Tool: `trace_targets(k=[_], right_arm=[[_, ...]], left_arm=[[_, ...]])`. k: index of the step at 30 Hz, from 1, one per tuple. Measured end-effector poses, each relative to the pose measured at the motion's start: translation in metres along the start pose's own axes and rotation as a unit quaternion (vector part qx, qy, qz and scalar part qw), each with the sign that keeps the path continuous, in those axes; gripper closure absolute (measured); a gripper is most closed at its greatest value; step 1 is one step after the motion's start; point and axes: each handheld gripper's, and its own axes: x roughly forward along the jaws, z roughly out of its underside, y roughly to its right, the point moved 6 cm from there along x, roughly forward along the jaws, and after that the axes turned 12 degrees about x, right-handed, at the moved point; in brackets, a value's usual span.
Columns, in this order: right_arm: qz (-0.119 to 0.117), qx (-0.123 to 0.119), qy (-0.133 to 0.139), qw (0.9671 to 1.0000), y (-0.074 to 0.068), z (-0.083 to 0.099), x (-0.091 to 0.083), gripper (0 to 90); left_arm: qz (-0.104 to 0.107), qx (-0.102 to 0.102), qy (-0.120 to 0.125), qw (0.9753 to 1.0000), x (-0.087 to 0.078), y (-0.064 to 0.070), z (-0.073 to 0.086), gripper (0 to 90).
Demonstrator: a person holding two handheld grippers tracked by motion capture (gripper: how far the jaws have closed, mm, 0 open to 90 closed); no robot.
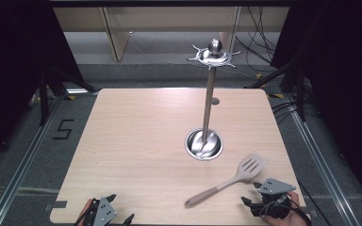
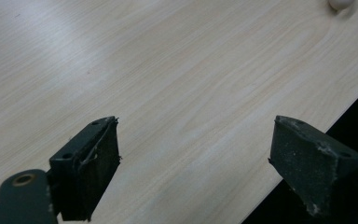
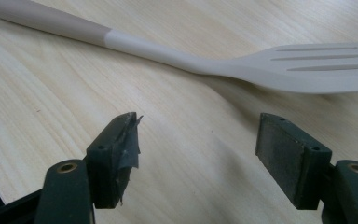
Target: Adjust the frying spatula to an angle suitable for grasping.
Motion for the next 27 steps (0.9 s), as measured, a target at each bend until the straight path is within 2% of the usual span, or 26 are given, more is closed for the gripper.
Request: trace_targets(k=[2, 4, 6, 7, 8, 15, 16, 18, 19, 21, 22, 23, 24, 25, 26, 27], right_arm=[[0.002, -0.005, 0.001, 1.0000, 0.000, -0.001, 0.000, 30.5], [0.000, -0.005, -0.002, 1.0000, -0.001, -0.001, 0.000, 30.1], [-0.003, -0.005, -0.002, 1.0000, -0.002, -0.001, -0.001, 29.9], [-0.006, -0.010, -0.001, 0.9999, -0.003, -0.003, -0.001, 29.0], [-0.007, -0.014, 0.000, 0.9999, -0.003, -0.005, -0.001, 28.5], [-0.027, -0.052, -0.018, 0.9981, -0.010, -0.016, 0.000, 28.3], [-0.029, -0.060, -0.022, 0.9975, -0.010, -0.018, 0.000, 28.4], [-0.033, -0.061, -0.027, 0.9972, -0.012, -0.020, 0.001, 28.6], [-0.039, -0.069, -0.033, 0.9963, -0.016, -0.024, 0.002, 29.3], [-0.044, -0.075, -0.031, 0.9958, -0.019, -0.028, 0.005, 30.1], [-0.051, -0.083, -0.035, 0.9946, -0.021, -0.030, 0.007, 31.0], [-0.051, -0.083, -0.035, 0.9946, -0.021, -0.030, 0.007, 31.0], [-0.057, -0.093, -0.043, 0.9932, -0.025, -0.034, 0.010, 31.7], [-0.057, -0.093, -0.043, 0.9932, -0.025, -0.034, 0.010, 31.7], [-0.063, -0.108, -0.055, 0.9907, -0.028, -0.038, 0.013, 34.0], [-0.063, -0.110, -0.061, 0.9900, -0.029, -0.039, 0.015, 34.4]], left_arm=[[0.006, 0.000, 0.000, 1.0000, -0.001, 0.000, 0.000, 14.8], [0.001, -0.012, 0.006, 0.9999, 0.000, 0.001, -0.001, 14.9], [0.003, -0.013, 0.011, 0.9998, 0.001, 0.002, -0.002, 14.8], [0.005, -0.002, 0.000, 1.0000, -0.001, 0.000, 0.000, 14.9], [0.005, -0.002, 0.001, 1.0000, 0.000, 0.000, 0.000, 14.9], [0.005, -0.006, 0.002, 1.0000, 0.000, 0.000, 0.000, 14.9], [0.005, -0.015, 0.009, 0.9998, 0.000, 0.002, -0.001, 14.9], [0.005, -0.014, 0.008, 0.9999, 0.001, 0.001, -0.001, 14.9], [0.001, -0.015, 0.006, 0.9999, 0.001, 0.001, -0.001, 14.9], [0.005, -0.014, 0.003, 0.9999, 0.001, 0.001, -0.001, 14.9], [-0.001, -0.004, -0.002, 1.0000, 0.001, -0.001, 0.000, 14.8], [-0.001, -0.004, -0.002, 1.0000, 0.001, -0.001, 0.000, 14.8], [-0.001, -0.002, -0.002, 1.0000, 0.001, -0.001, 0.000, 14.8], [-0.001, -0.002, -0.002, 1.0000, 0.001, -0.001, 0.000, 14.8], [0.000, -0.007, 0.001, 1.0000, 0.001, -0.001, 0.000, 14.9], [0.002, -0.012, 0.006, 0.9999, 0.001, 0.000, -0.001, 14.8]])
